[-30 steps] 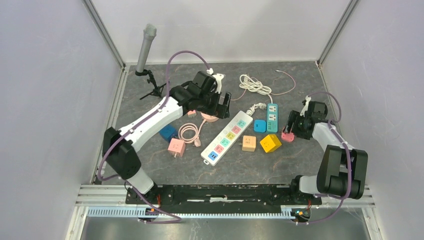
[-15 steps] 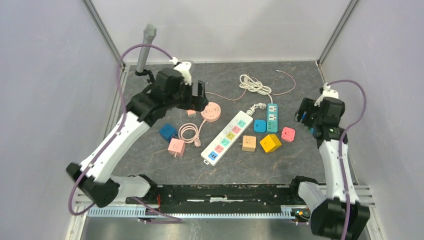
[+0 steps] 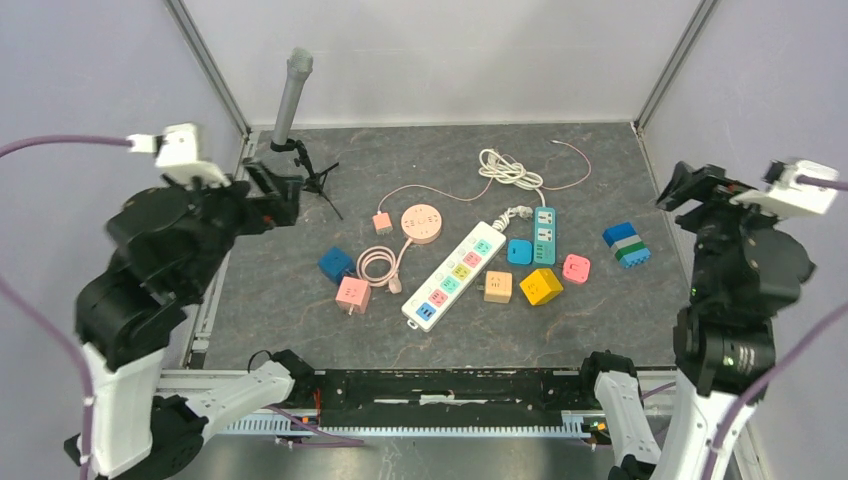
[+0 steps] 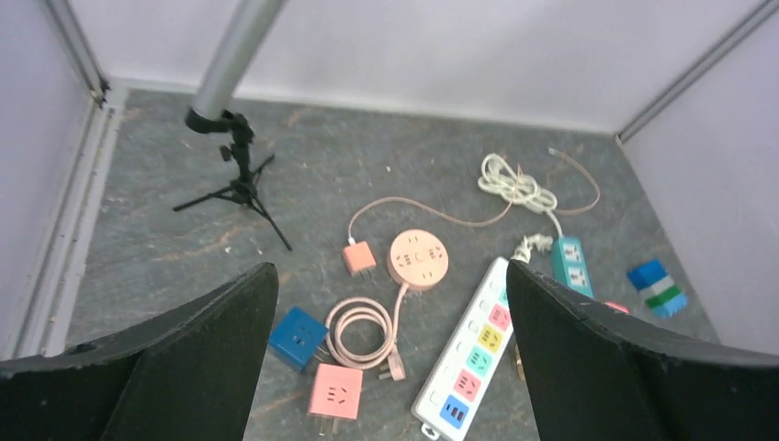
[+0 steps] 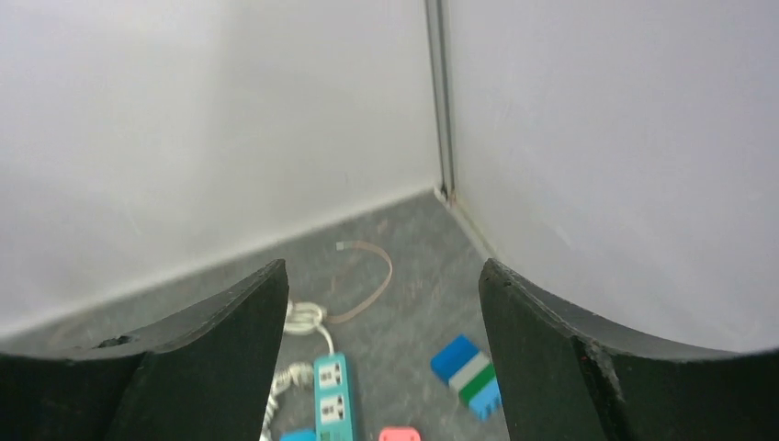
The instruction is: Pull the plug off the socket
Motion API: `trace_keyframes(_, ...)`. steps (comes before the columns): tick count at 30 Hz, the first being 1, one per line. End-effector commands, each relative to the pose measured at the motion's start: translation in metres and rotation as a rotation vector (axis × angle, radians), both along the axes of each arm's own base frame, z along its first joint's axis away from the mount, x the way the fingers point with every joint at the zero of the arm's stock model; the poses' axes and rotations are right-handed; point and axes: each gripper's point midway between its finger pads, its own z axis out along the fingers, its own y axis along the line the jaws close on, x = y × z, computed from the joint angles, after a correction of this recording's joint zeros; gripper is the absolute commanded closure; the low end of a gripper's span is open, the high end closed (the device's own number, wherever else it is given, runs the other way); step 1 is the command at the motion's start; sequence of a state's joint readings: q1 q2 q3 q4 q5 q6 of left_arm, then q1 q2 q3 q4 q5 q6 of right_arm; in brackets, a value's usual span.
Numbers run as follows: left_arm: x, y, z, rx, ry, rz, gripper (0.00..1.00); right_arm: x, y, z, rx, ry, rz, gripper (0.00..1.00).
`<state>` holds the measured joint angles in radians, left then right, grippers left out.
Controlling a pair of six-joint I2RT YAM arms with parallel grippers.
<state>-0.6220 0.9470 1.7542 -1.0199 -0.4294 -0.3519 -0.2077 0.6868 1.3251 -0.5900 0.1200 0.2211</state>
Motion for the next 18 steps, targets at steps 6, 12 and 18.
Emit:
trace_keyframes(6, -0.043, 0.041, 0.071, -0.060, -0.167, 0.035, 0.00, -0.047, -0.003, 0.071, -0.064, -0.135, -0.069, 0.16)
trace_keyframes(12, -0.047, 0.042, 0.070, -0.074, -0.169, 0.027, 0.00, -0.056, 0.002, 0.080, -0.059, -0.164, -0.050, 0.16)
trace_keyframes(18, -0.045, 0.038, 0.065, -0.075, -0.152, 0.018, 0.00, -0.050, 0.004, 0.077, -0.060, -0.156, -0.033, 0.15)
